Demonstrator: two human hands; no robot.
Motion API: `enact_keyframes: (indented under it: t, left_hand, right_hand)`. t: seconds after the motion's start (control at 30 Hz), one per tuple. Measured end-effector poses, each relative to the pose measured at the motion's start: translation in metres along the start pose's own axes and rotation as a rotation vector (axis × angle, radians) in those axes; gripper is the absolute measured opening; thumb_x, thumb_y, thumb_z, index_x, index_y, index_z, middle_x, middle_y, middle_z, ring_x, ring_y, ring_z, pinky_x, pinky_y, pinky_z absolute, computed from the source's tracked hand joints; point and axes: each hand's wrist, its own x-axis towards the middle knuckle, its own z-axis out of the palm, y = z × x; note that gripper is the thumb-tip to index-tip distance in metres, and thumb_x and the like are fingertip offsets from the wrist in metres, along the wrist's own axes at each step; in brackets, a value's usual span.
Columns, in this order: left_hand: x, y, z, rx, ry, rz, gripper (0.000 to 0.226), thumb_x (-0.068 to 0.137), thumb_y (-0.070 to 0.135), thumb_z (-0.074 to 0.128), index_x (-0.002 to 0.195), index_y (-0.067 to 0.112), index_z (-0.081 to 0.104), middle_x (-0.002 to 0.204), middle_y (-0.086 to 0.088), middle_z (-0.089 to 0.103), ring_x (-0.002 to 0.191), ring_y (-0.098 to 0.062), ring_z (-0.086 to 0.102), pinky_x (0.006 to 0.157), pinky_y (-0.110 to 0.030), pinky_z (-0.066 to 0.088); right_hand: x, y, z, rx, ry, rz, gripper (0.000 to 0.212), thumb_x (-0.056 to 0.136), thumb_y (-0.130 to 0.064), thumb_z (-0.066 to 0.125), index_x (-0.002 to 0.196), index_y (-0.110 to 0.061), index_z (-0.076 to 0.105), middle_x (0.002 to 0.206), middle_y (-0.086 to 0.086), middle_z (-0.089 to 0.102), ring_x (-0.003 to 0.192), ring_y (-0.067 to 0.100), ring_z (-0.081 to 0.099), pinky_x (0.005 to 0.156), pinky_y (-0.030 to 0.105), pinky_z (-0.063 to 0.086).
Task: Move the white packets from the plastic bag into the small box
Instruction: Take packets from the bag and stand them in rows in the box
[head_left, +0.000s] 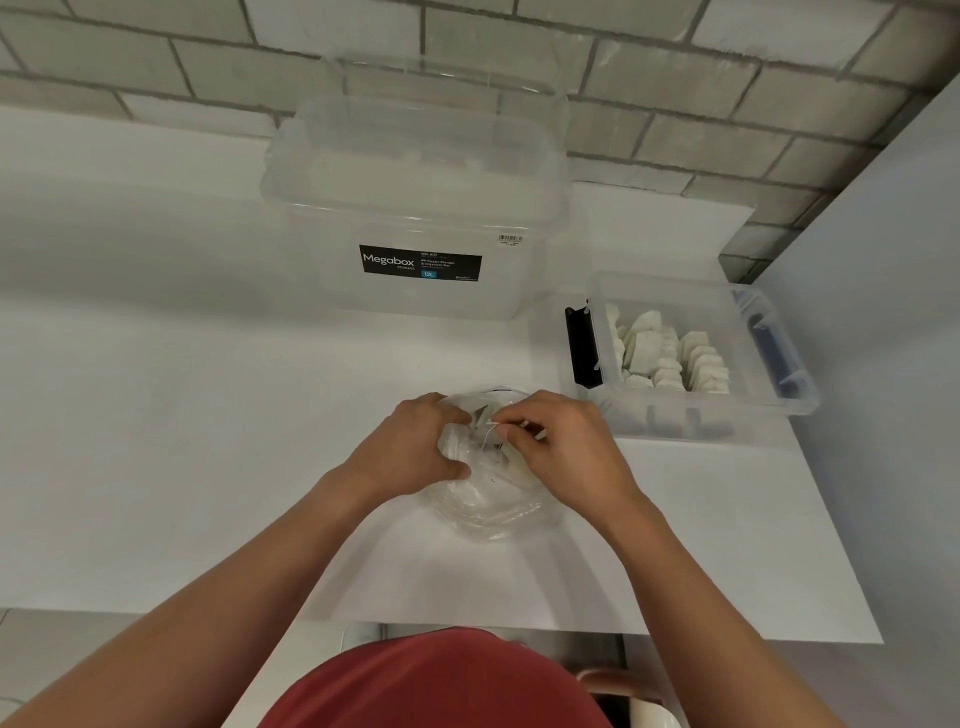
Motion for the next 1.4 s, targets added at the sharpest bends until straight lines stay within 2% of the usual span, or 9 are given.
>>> enact_keyframes:
  t: [0.4, 0.6, 0.67, 0.73, 0.83, 1.0, 1.1, 1.2, 1.4]
  left_hand:
    - [0.005, 0.003, 0.001, 0.031, -0.004, -0.048, 0.072, 0.073, 0.034, 0.083, 0.139, 0.022, 0.056, 0.133, 0.0, 0.055, 0.122, -0.021, 0.052, 0.094, -0.026, 0.042]
    - [0.003, 0.005, 0.007, 0.028, 0.018, -0.055, 0.075, 0.071, 0.032, 0.081, 0.14, 0.024, 0.053, 0.131, 0.001, 0.054, 0.12, -0.021, 0.053, 0.093, -0.027, 0.045]
    - [0.002, 0.008, 0.009, 0.032, 0.026, -0.045, 0.072, 0.072, 0.028, 0.08, 0.138, 0.025, 0.054, 0.129, 0.001, 0.054, 0.116, -0.021, 0.055, 0.09, -0.026, 0.046]
    - [0.002, 0.01, 0.011, 0.042, 0.03, -0.039, 0.067, 0.072, 0.026, 0.078, 0.136, 0.026, 0.056, 0.127, 0.001, 0.055, 0.113, -0.021, 0.057, 0.089, -0.026, 0.047]
    - [0.001, 0.011, 0.013, 0.033, 0.028, -0.053, 0.065, 0.07, 0.026, 0.076, 0.133, 0.032, 0.058, 0.12, 0.006, 0.054, 0.108, -0.019, 0.058, 0.086, -0.028, 0.05]
    - [0.0, 0.014, 0.015, 0.051, 0.019, -0.089, 0.073, 0.071, 0.027, 0.076, 0.14, 0.032, 0.052, 0.124, 0.008, 0.052, 0.11, -0.017, 0.059, 0.086, -0.028, 0.051]
    - [0.0, 0.015, 0.015, 0.05, 0.022, -0.088, 0.071, 0.071, 0.025, 0.076, 0.137, 0.033, 0.054, 0.124, 0.008, 0.053, 0.11, -0.017, 0.059, 0.087, -0.028, 0.051]
    - [-0.001, 0.015, 0.014, 0.039, 0.028, -0.097, 0.066, 0.071, 0.024, 0.076, 0.133, 0.034, 0.057, 0.122, 0.009, 0.053, 0.107, -0.015, 0.059, 0.085, -0.025, 0.05]
    - [-0.002, 0.013, 0.014, 0.013, 0.034, -0.104, 0.07, 0.069, 0.025, 0.078, 0.135, 0.035, 0.057, 0.123, 0.012, 0.053, 0.109, -0.013, 0.058, 0.088, -0.026, 0.051]
  right_hand:
    - [-0.009, 0.001, -0.041, -0.081, 0.054, -0.023, 0.009, 0.093, -0.027, 0.07, 0.096, -0.031, 0.078, 0.091, -0.017, 0.07, 0.079, 0.004, 0.063, 0.075, 0.033, 0.055]
    - [-0.011, 0.008, -0.105, 0.006, 0.347, -0.013, 0.007, 0.093, -0.019, 0.072, 0.096, -0.023, 0.077, 0.086, -0.02, 0.072, 0.081, -0.002, 0.067, 0.072, 0.006, 0.047]
    - [-0.003, 0.022, -0.129, -0.014, 0.417, 0.024, 0.008, 0.093, -0.018, 0.072, 0.097, -0.023, 0.077, 0.083, -0.021, 0.071, 0.077, -0.004, 0.067, 0.071, 0.004, 0.045]
    - [0.008, 0.039, -0.148, -0.095, 0.441, 0.06, 0.007, 0.094, -0.02, 0.07, 0.096, -0.024, 0.076, 0.085, -0.018, 0.073, 0.076, 0.0, 0.067, 0.074, 0.01, 0.048]
    - [0.026, 0.064, -0.167, -0.158, 0.368, 0.119, 0.007, 0.094, -0.021, 0.07, 0.094, -0.027, 0.076, 0.086, -0.014, 0.073, 0.078, 0.003, 0.066, 0.077, 0.014, 0.049]
    - [0.056, 0.1, -0.166, -0.275, 0.002, 0.204, 0.013, 0.09, -0.026, 0.073, 0.083, -0.037, 0.074, 0.086, -0.017, 0.072, 0.083, 0.002, 0.065, 0.078, 0.023, 0.051]
    - [0.073, 0.118, -0.149, -0.349, -0.123, 0.248, 0.013, 0.089, -0.024, 0.073, 0.084, -0.036, 0.073, 0.09, -0.01, 0.072, 0.088, 0.007, 0.063, 0.078, 0.028, 0.055]
    - [0.086, 0.13, -0.137, -0.415, -0.104, 0.277, 0.01, 0.089, -0.029, 0.071, 0.085, -0.038, 0.07, 0.102, 0.0, 0.072, 0.097, 0.019, 0.064, 0.086, 0.04, 0.058]
    - [0.094, 0.137, -0.129, -0.481, -0.058, 0.258, 0.01, 0.09, -0.026, 0.066, 0.092, -0.032, 0.073, 0.1, 0.0, 0.073, 0.091, 0.024, 0.066, 0.079, 0.041, 0.059]
